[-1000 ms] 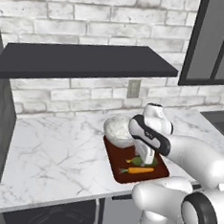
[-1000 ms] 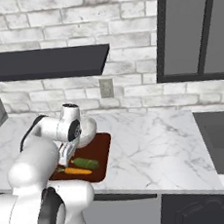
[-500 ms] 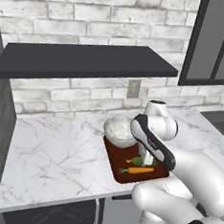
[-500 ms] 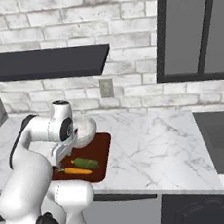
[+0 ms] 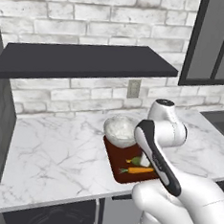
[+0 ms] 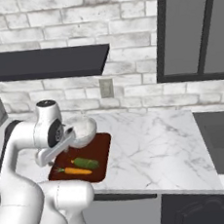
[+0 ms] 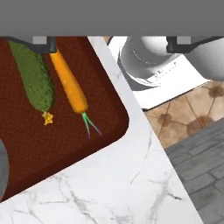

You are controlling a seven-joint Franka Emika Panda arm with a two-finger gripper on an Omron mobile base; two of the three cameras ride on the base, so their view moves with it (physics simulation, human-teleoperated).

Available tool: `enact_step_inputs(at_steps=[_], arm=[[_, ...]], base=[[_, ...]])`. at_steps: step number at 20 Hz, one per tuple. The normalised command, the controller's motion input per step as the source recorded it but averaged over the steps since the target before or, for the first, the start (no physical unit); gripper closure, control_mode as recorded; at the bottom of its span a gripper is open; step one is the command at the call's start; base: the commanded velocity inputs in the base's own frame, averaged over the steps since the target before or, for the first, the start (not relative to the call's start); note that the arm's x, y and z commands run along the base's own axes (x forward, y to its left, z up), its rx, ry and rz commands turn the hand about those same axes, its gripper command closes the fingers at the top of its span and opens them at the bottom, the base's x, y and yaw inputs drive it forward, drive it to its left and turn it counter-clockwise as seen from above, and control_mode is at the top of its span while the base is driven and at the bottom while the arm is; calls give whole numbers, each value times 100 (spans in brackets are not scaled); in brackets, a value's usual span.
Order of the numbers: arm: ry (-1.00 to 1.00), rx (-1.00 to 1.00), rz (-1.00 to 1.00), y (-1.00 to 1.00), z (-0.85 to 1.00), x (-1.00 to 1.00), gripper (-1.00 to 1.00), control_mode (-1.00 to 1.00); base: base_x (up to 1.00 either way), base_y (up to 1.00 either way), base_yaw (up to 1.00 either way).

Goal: Place the two vegetables and bowl onto the tray for setting up a vegetable dip station.

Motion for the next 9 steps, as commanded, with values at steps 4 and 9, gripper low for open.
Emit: enact_step_inputs(at_steps=[4, 9], arm=[[-18, -4, -38, 5, 25, -25, -100, -100], [-9, 0, -36, 1, 26, -17, -100, -100]], base=[[0, 0, 0], [0, 0, 0]])
